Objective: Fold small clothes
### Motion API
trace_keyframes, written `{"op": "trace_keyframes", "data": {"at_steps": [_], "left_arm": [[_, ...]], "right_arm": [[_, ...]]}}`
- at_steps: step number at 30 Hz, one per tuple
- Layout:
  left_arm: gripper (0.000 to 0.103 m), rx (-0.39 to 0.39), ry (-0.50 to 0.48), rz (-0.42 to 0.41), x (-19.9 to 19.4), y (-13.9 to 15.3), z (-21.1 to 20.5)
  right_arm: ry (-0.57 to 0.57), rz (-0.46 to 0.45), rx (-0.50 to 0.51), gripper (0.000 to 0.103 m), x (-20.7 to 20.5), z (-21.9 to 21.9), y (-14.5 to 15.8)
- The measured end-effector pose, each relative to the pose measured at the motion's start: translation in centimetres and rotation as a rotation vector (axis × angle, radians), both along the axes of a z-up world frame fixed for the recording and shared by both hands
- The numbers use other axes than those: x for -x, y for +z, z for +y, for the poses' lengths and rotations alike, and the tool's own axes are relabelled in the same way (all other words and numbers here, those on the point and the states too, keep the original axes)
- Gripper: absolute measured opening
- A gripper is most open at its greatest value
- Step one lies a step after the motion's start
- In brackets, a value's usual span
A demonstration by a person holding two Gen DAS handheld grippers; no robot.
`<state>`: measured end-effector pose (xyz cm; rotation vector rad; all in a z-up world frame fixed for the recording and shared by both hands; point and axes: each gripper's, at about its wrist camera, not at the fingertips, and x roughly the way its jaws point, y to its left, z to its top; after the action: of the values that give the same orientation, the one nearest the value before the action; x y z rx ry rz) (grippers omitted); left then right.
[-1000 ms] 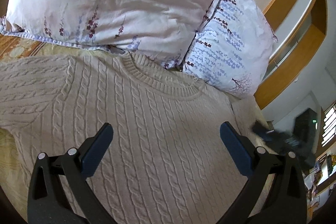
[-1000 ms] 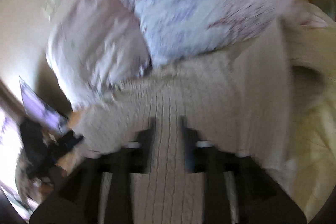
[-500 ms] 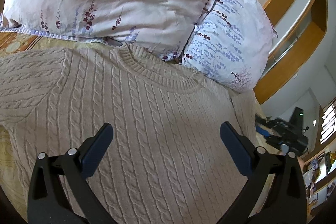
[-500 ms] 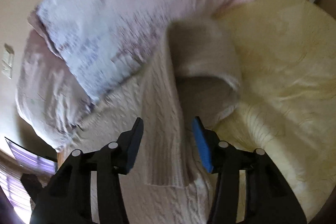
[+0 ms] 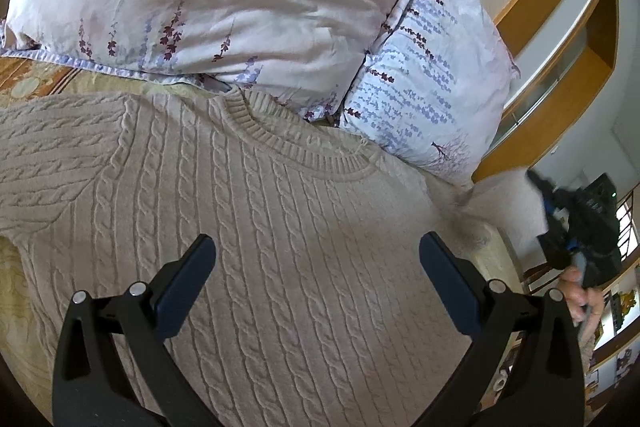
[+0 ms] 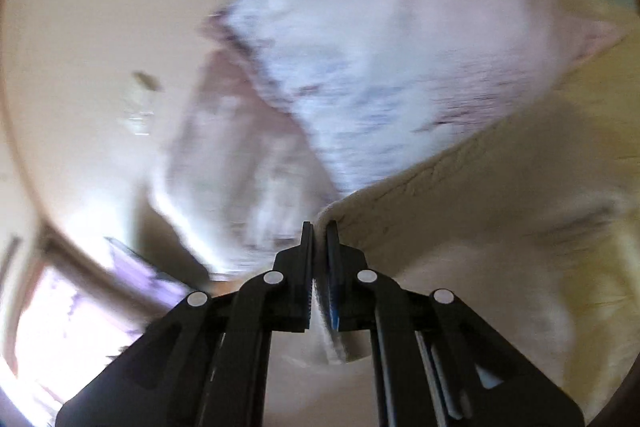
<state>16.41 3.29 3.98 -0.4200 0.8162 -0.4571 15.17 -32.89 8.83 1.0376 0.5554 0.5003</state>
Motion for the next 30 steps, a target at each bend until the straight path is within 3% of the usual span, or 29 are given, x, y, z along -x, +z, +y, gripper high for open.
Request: {"op": "trace_keyframes", "data": {"at_steps": [4, 7, 11, 13, 15, 16, 20, 22, 24, 26, 28, 30], "left_arm": [[0.101, 0.014, 0.006, 0.002, 0.2, -0.1, 0.5], [0.101, 0.034, 0.016, 0.018, 0.2, -0.2, 0.9], [0.101, 0.057, 0.026, 0.042, 0.2, -0.4, 1.4], [0.101, 0.065, 0.019, 0.050, 0.1, -0.5, 1.5], [0.101, 0.064, 0.009, 0.044, 0.2, -0.4, 1.5], [0.101, 0.058, 0.005, 0.042, 0.2, -0.3, 1.5], [0.101, 0.016, -0.041, 0.057, -0.1, -0.4, 0.6], [0.096, -0.064, -0.064, 0.057, -0.3, -0.6, -0.6], [0.085, -0.175, -0.102, 0.044, -0.6, -0.8, -2.1], [0.084, -0.248, -0.113, 0.038, -1.2, -1.2, -3.0], [0.083, -0.221, -0.101, 0.066, -2.3, -1.7, -3.0], [0.083, -0.084, -0.065, 0.145, -3.8, -2.4, -2.0]], "right_arm": [[0.061, -0.033, -0.044, 0.007, -1.4, 4.1, 0.7], [0.109, 0.015, -0.072, 0.007, -3.5, 7.6, -0.9], [0.155, 0.152, 0.054, 0.008, -6.1, 10.7, -3.0], [0.230, 0.242, 0.024, 0.023, -6.7, 11.4, -4.5], [0.210, 0.252, -0.010, 0.066, -5.6, 10.2, -4.9], [0.183, 0.235, -0.015, 0.072, -4.8, 9.3, -4.8], [0.015, 0.235, -0.063, 0.074, -1.1, 3.7, -4.7], [-0.045, 0.274, -0.090, 0.074, 0.2, 1.2, -5.6], [-0.081, 0.312, -0.124, 0.071, 1.3, -0.6, -6.8], [-0.099, 0.337, -0.159, 0.068, 2.1, -1.8, -7.9], [-0.115, 0.348, -0.179, 0.066, 2.7, -2.7, -9.0], [-0.155, 0.375, -0.194, 0.062, 2.6, -3.4, -10.1]]}}
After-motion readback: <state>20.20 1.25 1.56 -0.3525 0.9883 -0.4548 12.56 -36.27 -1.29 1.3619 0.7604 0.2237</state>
